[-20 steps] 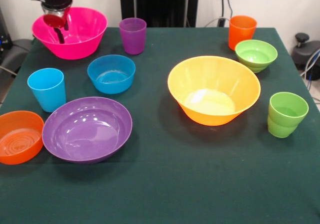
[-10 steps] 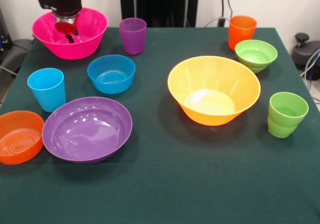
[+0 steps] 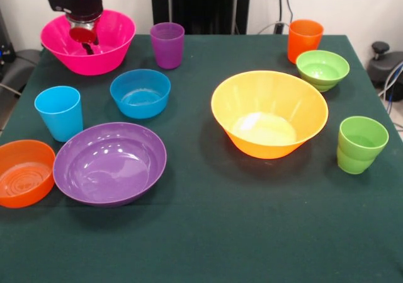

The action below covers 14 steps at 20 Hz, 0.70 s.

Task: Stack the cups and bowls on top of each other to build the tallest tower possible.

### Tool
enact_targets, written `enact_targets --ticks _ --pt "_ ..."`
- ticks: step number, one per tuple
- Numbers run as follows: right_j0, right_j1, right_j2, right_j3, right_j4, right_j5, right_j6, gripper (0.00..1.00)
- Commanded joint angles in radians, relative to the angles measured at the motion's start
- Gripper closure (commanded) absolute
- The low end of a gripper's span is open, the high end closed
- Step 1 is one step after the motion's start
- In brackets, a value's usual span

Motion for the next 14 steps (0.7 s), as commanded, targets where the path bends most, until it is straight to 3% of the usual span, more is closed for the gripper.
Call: enact_targets --ticks 1,10,14 --pt "0.032 0.042 0.051 -0.045 -0.089 -0.062 -0.213 0.00" --pt "0.021 -0.100 0.118 0.026 0.048 0.048 -0.262 0.00" --pt "0.016 -0.174 0.175 0.047 0.143 0.111 -0.287 0.00"
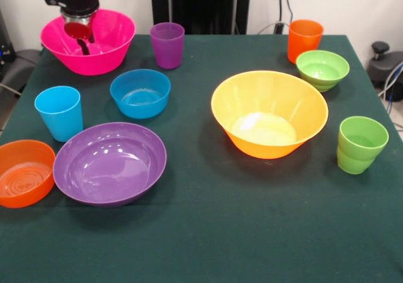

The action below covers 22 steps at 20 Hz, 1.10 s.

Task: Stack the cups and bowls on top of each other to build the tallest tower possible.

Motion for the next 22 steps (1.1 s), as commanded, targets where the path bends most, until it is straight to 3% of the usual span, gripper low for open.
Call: enact_targets --ticks 1,5,9,14,17,22 --pt "0.015 -0.127 0.152 0.026 0.129 0.127 -0.285 0.00" --pt "0.013 -0.146 0.206 0.001 0.208 0.184 -0.303 0.00" --pt "0.040 -0.148 0.236 -0.038 0.227 0.229 -0.312 0.00" --pt "0.084 -0.125 0.246 -0.057 0.209 0.225 -0.244 0.00" --pt "0.090 -0.094 0.223 -0.022 0.151 0.155 -0.181 0.00" --pt "0.065 -0.077 0.206 -0.007 0.104 0.117 -0.191 0.00"
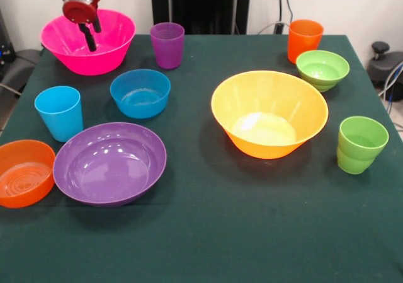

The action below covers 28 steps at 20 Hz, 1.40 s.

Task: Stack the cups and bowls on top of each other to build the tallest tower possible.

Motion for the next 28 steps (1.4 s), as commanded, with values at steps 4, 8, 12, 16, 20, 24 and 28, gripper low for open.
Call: enact_targets --ticks 4,8,12,16,20,24,28 --pt "0.025 0.091 0.006 -0.020 -0.135 -0.049 -0.194 0.00" --pt "0.038 0.099 0.000 -0.025 -0.162 -0.046 -0.187 0.00" --pt "0.050 0.112 -0.013 -0.040 -0.196 -0.038 -0.178 0.00" --pt "0.057 0.132 -0.011 -0.049 -0.213 -0.042 -0.166 0.00" --pt "0.066 0.144 -0.008 -0.048 -0.223 -0.047 -0.151 0.00" --pt "0.053 0.141 -0.001 -0.048 -0.217 -0.035 -0.168 0.00" --pt "0.065 0.161 -0.020 -0.067 -0.249 -0.043 -0.157 0.00"
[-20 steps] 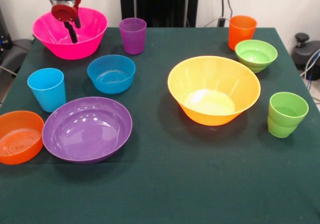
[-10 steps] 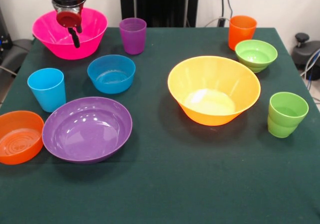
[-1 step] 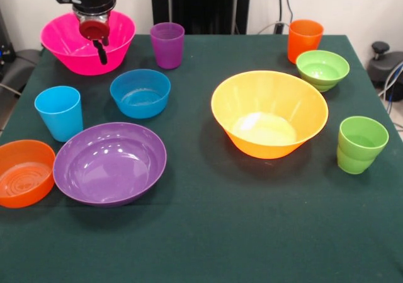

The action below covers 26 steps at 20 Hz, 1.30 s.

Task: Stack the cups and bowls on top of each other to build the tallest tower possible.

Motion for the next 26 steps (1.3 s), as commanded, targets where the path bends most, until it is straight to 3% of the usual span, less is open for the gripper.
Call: enact_targets --ticks 1,15,26 --pt "0.068 0.064 -0.025 -0.072 -0.119 -0.047 -0.153 0.00" --pt "0.134 0.090 -0.088 -0.115 -0.220 -0.027 -0.094 0.00" --pt "0.166 0.069 -0.127 -0.120 -0.235 -0.012 -0.094 0.00"
